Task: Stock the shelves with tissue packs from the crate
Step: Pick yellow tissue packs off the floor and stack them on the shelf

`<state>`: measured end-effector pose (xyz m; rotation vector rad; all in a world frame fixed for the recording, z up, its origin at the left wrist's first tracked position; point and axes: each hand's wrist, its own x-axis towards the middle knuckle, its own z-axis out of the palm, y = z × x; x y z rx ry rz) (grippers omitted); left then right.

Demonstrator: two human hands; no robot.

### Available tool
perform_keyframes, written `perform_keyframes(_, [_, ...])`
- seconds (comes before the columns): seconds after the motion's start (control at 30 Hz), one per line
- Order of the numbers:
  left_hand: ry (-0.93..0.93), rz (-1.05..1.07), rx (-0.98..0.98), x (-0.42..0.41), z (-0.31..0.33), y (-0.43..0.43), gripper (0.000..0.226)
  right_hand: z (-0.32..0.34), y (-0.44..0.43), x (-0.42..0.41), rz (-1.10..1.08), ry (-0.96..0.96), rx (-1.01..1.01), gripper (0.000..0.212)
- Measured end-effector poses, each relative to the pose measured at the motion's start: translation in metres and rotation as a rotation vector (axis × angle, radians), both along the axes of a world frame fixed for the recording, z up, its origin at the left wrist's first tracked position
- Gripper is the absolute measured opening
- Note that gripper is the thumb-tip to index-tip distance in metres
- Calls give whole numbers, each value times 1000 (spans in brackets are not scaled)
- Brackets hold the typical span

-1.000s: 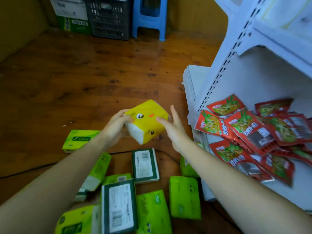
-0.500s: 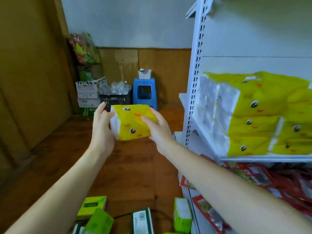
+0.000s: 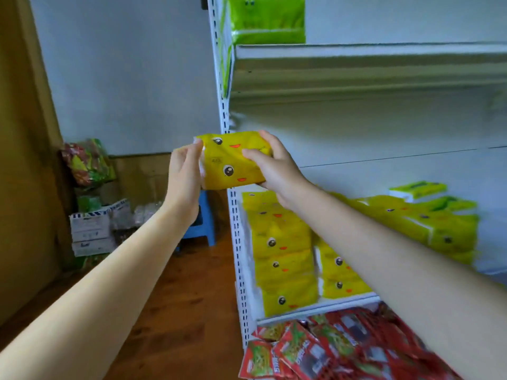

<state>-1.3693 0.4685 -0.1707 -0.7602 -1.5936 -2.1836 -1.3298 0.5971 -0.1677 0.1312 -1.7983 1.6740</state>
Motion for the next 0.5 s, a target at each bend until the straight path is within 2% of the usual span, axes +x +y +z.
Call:
perform_keyframes(0.1, [31,-149,-242,16,-10,57,23,-5,63,33,-86,-22,0,69])
perform_keyframes(0.13, [52,-186,-333,23,-15,73,34,-9,81,43,-108,-33,1,73])
perform_keyframes(0.2, [108,-229,-449,33,-24,102,77,-19,111,64,-116,-74,1,76])
perform_keyframes(0.27, [184,-210,-581,33,-31,122,101,-30,131,82,-83,-139,-5,74])
perform_keyframes(0.37, [254,-102,-822,32,-41,139,101,-49,154,96,-29,-245,-9,77])
perform_keyframes(0.5, [335,13,-1040,34,-55,147,98,-75,168,98,-22,-336,0,83])
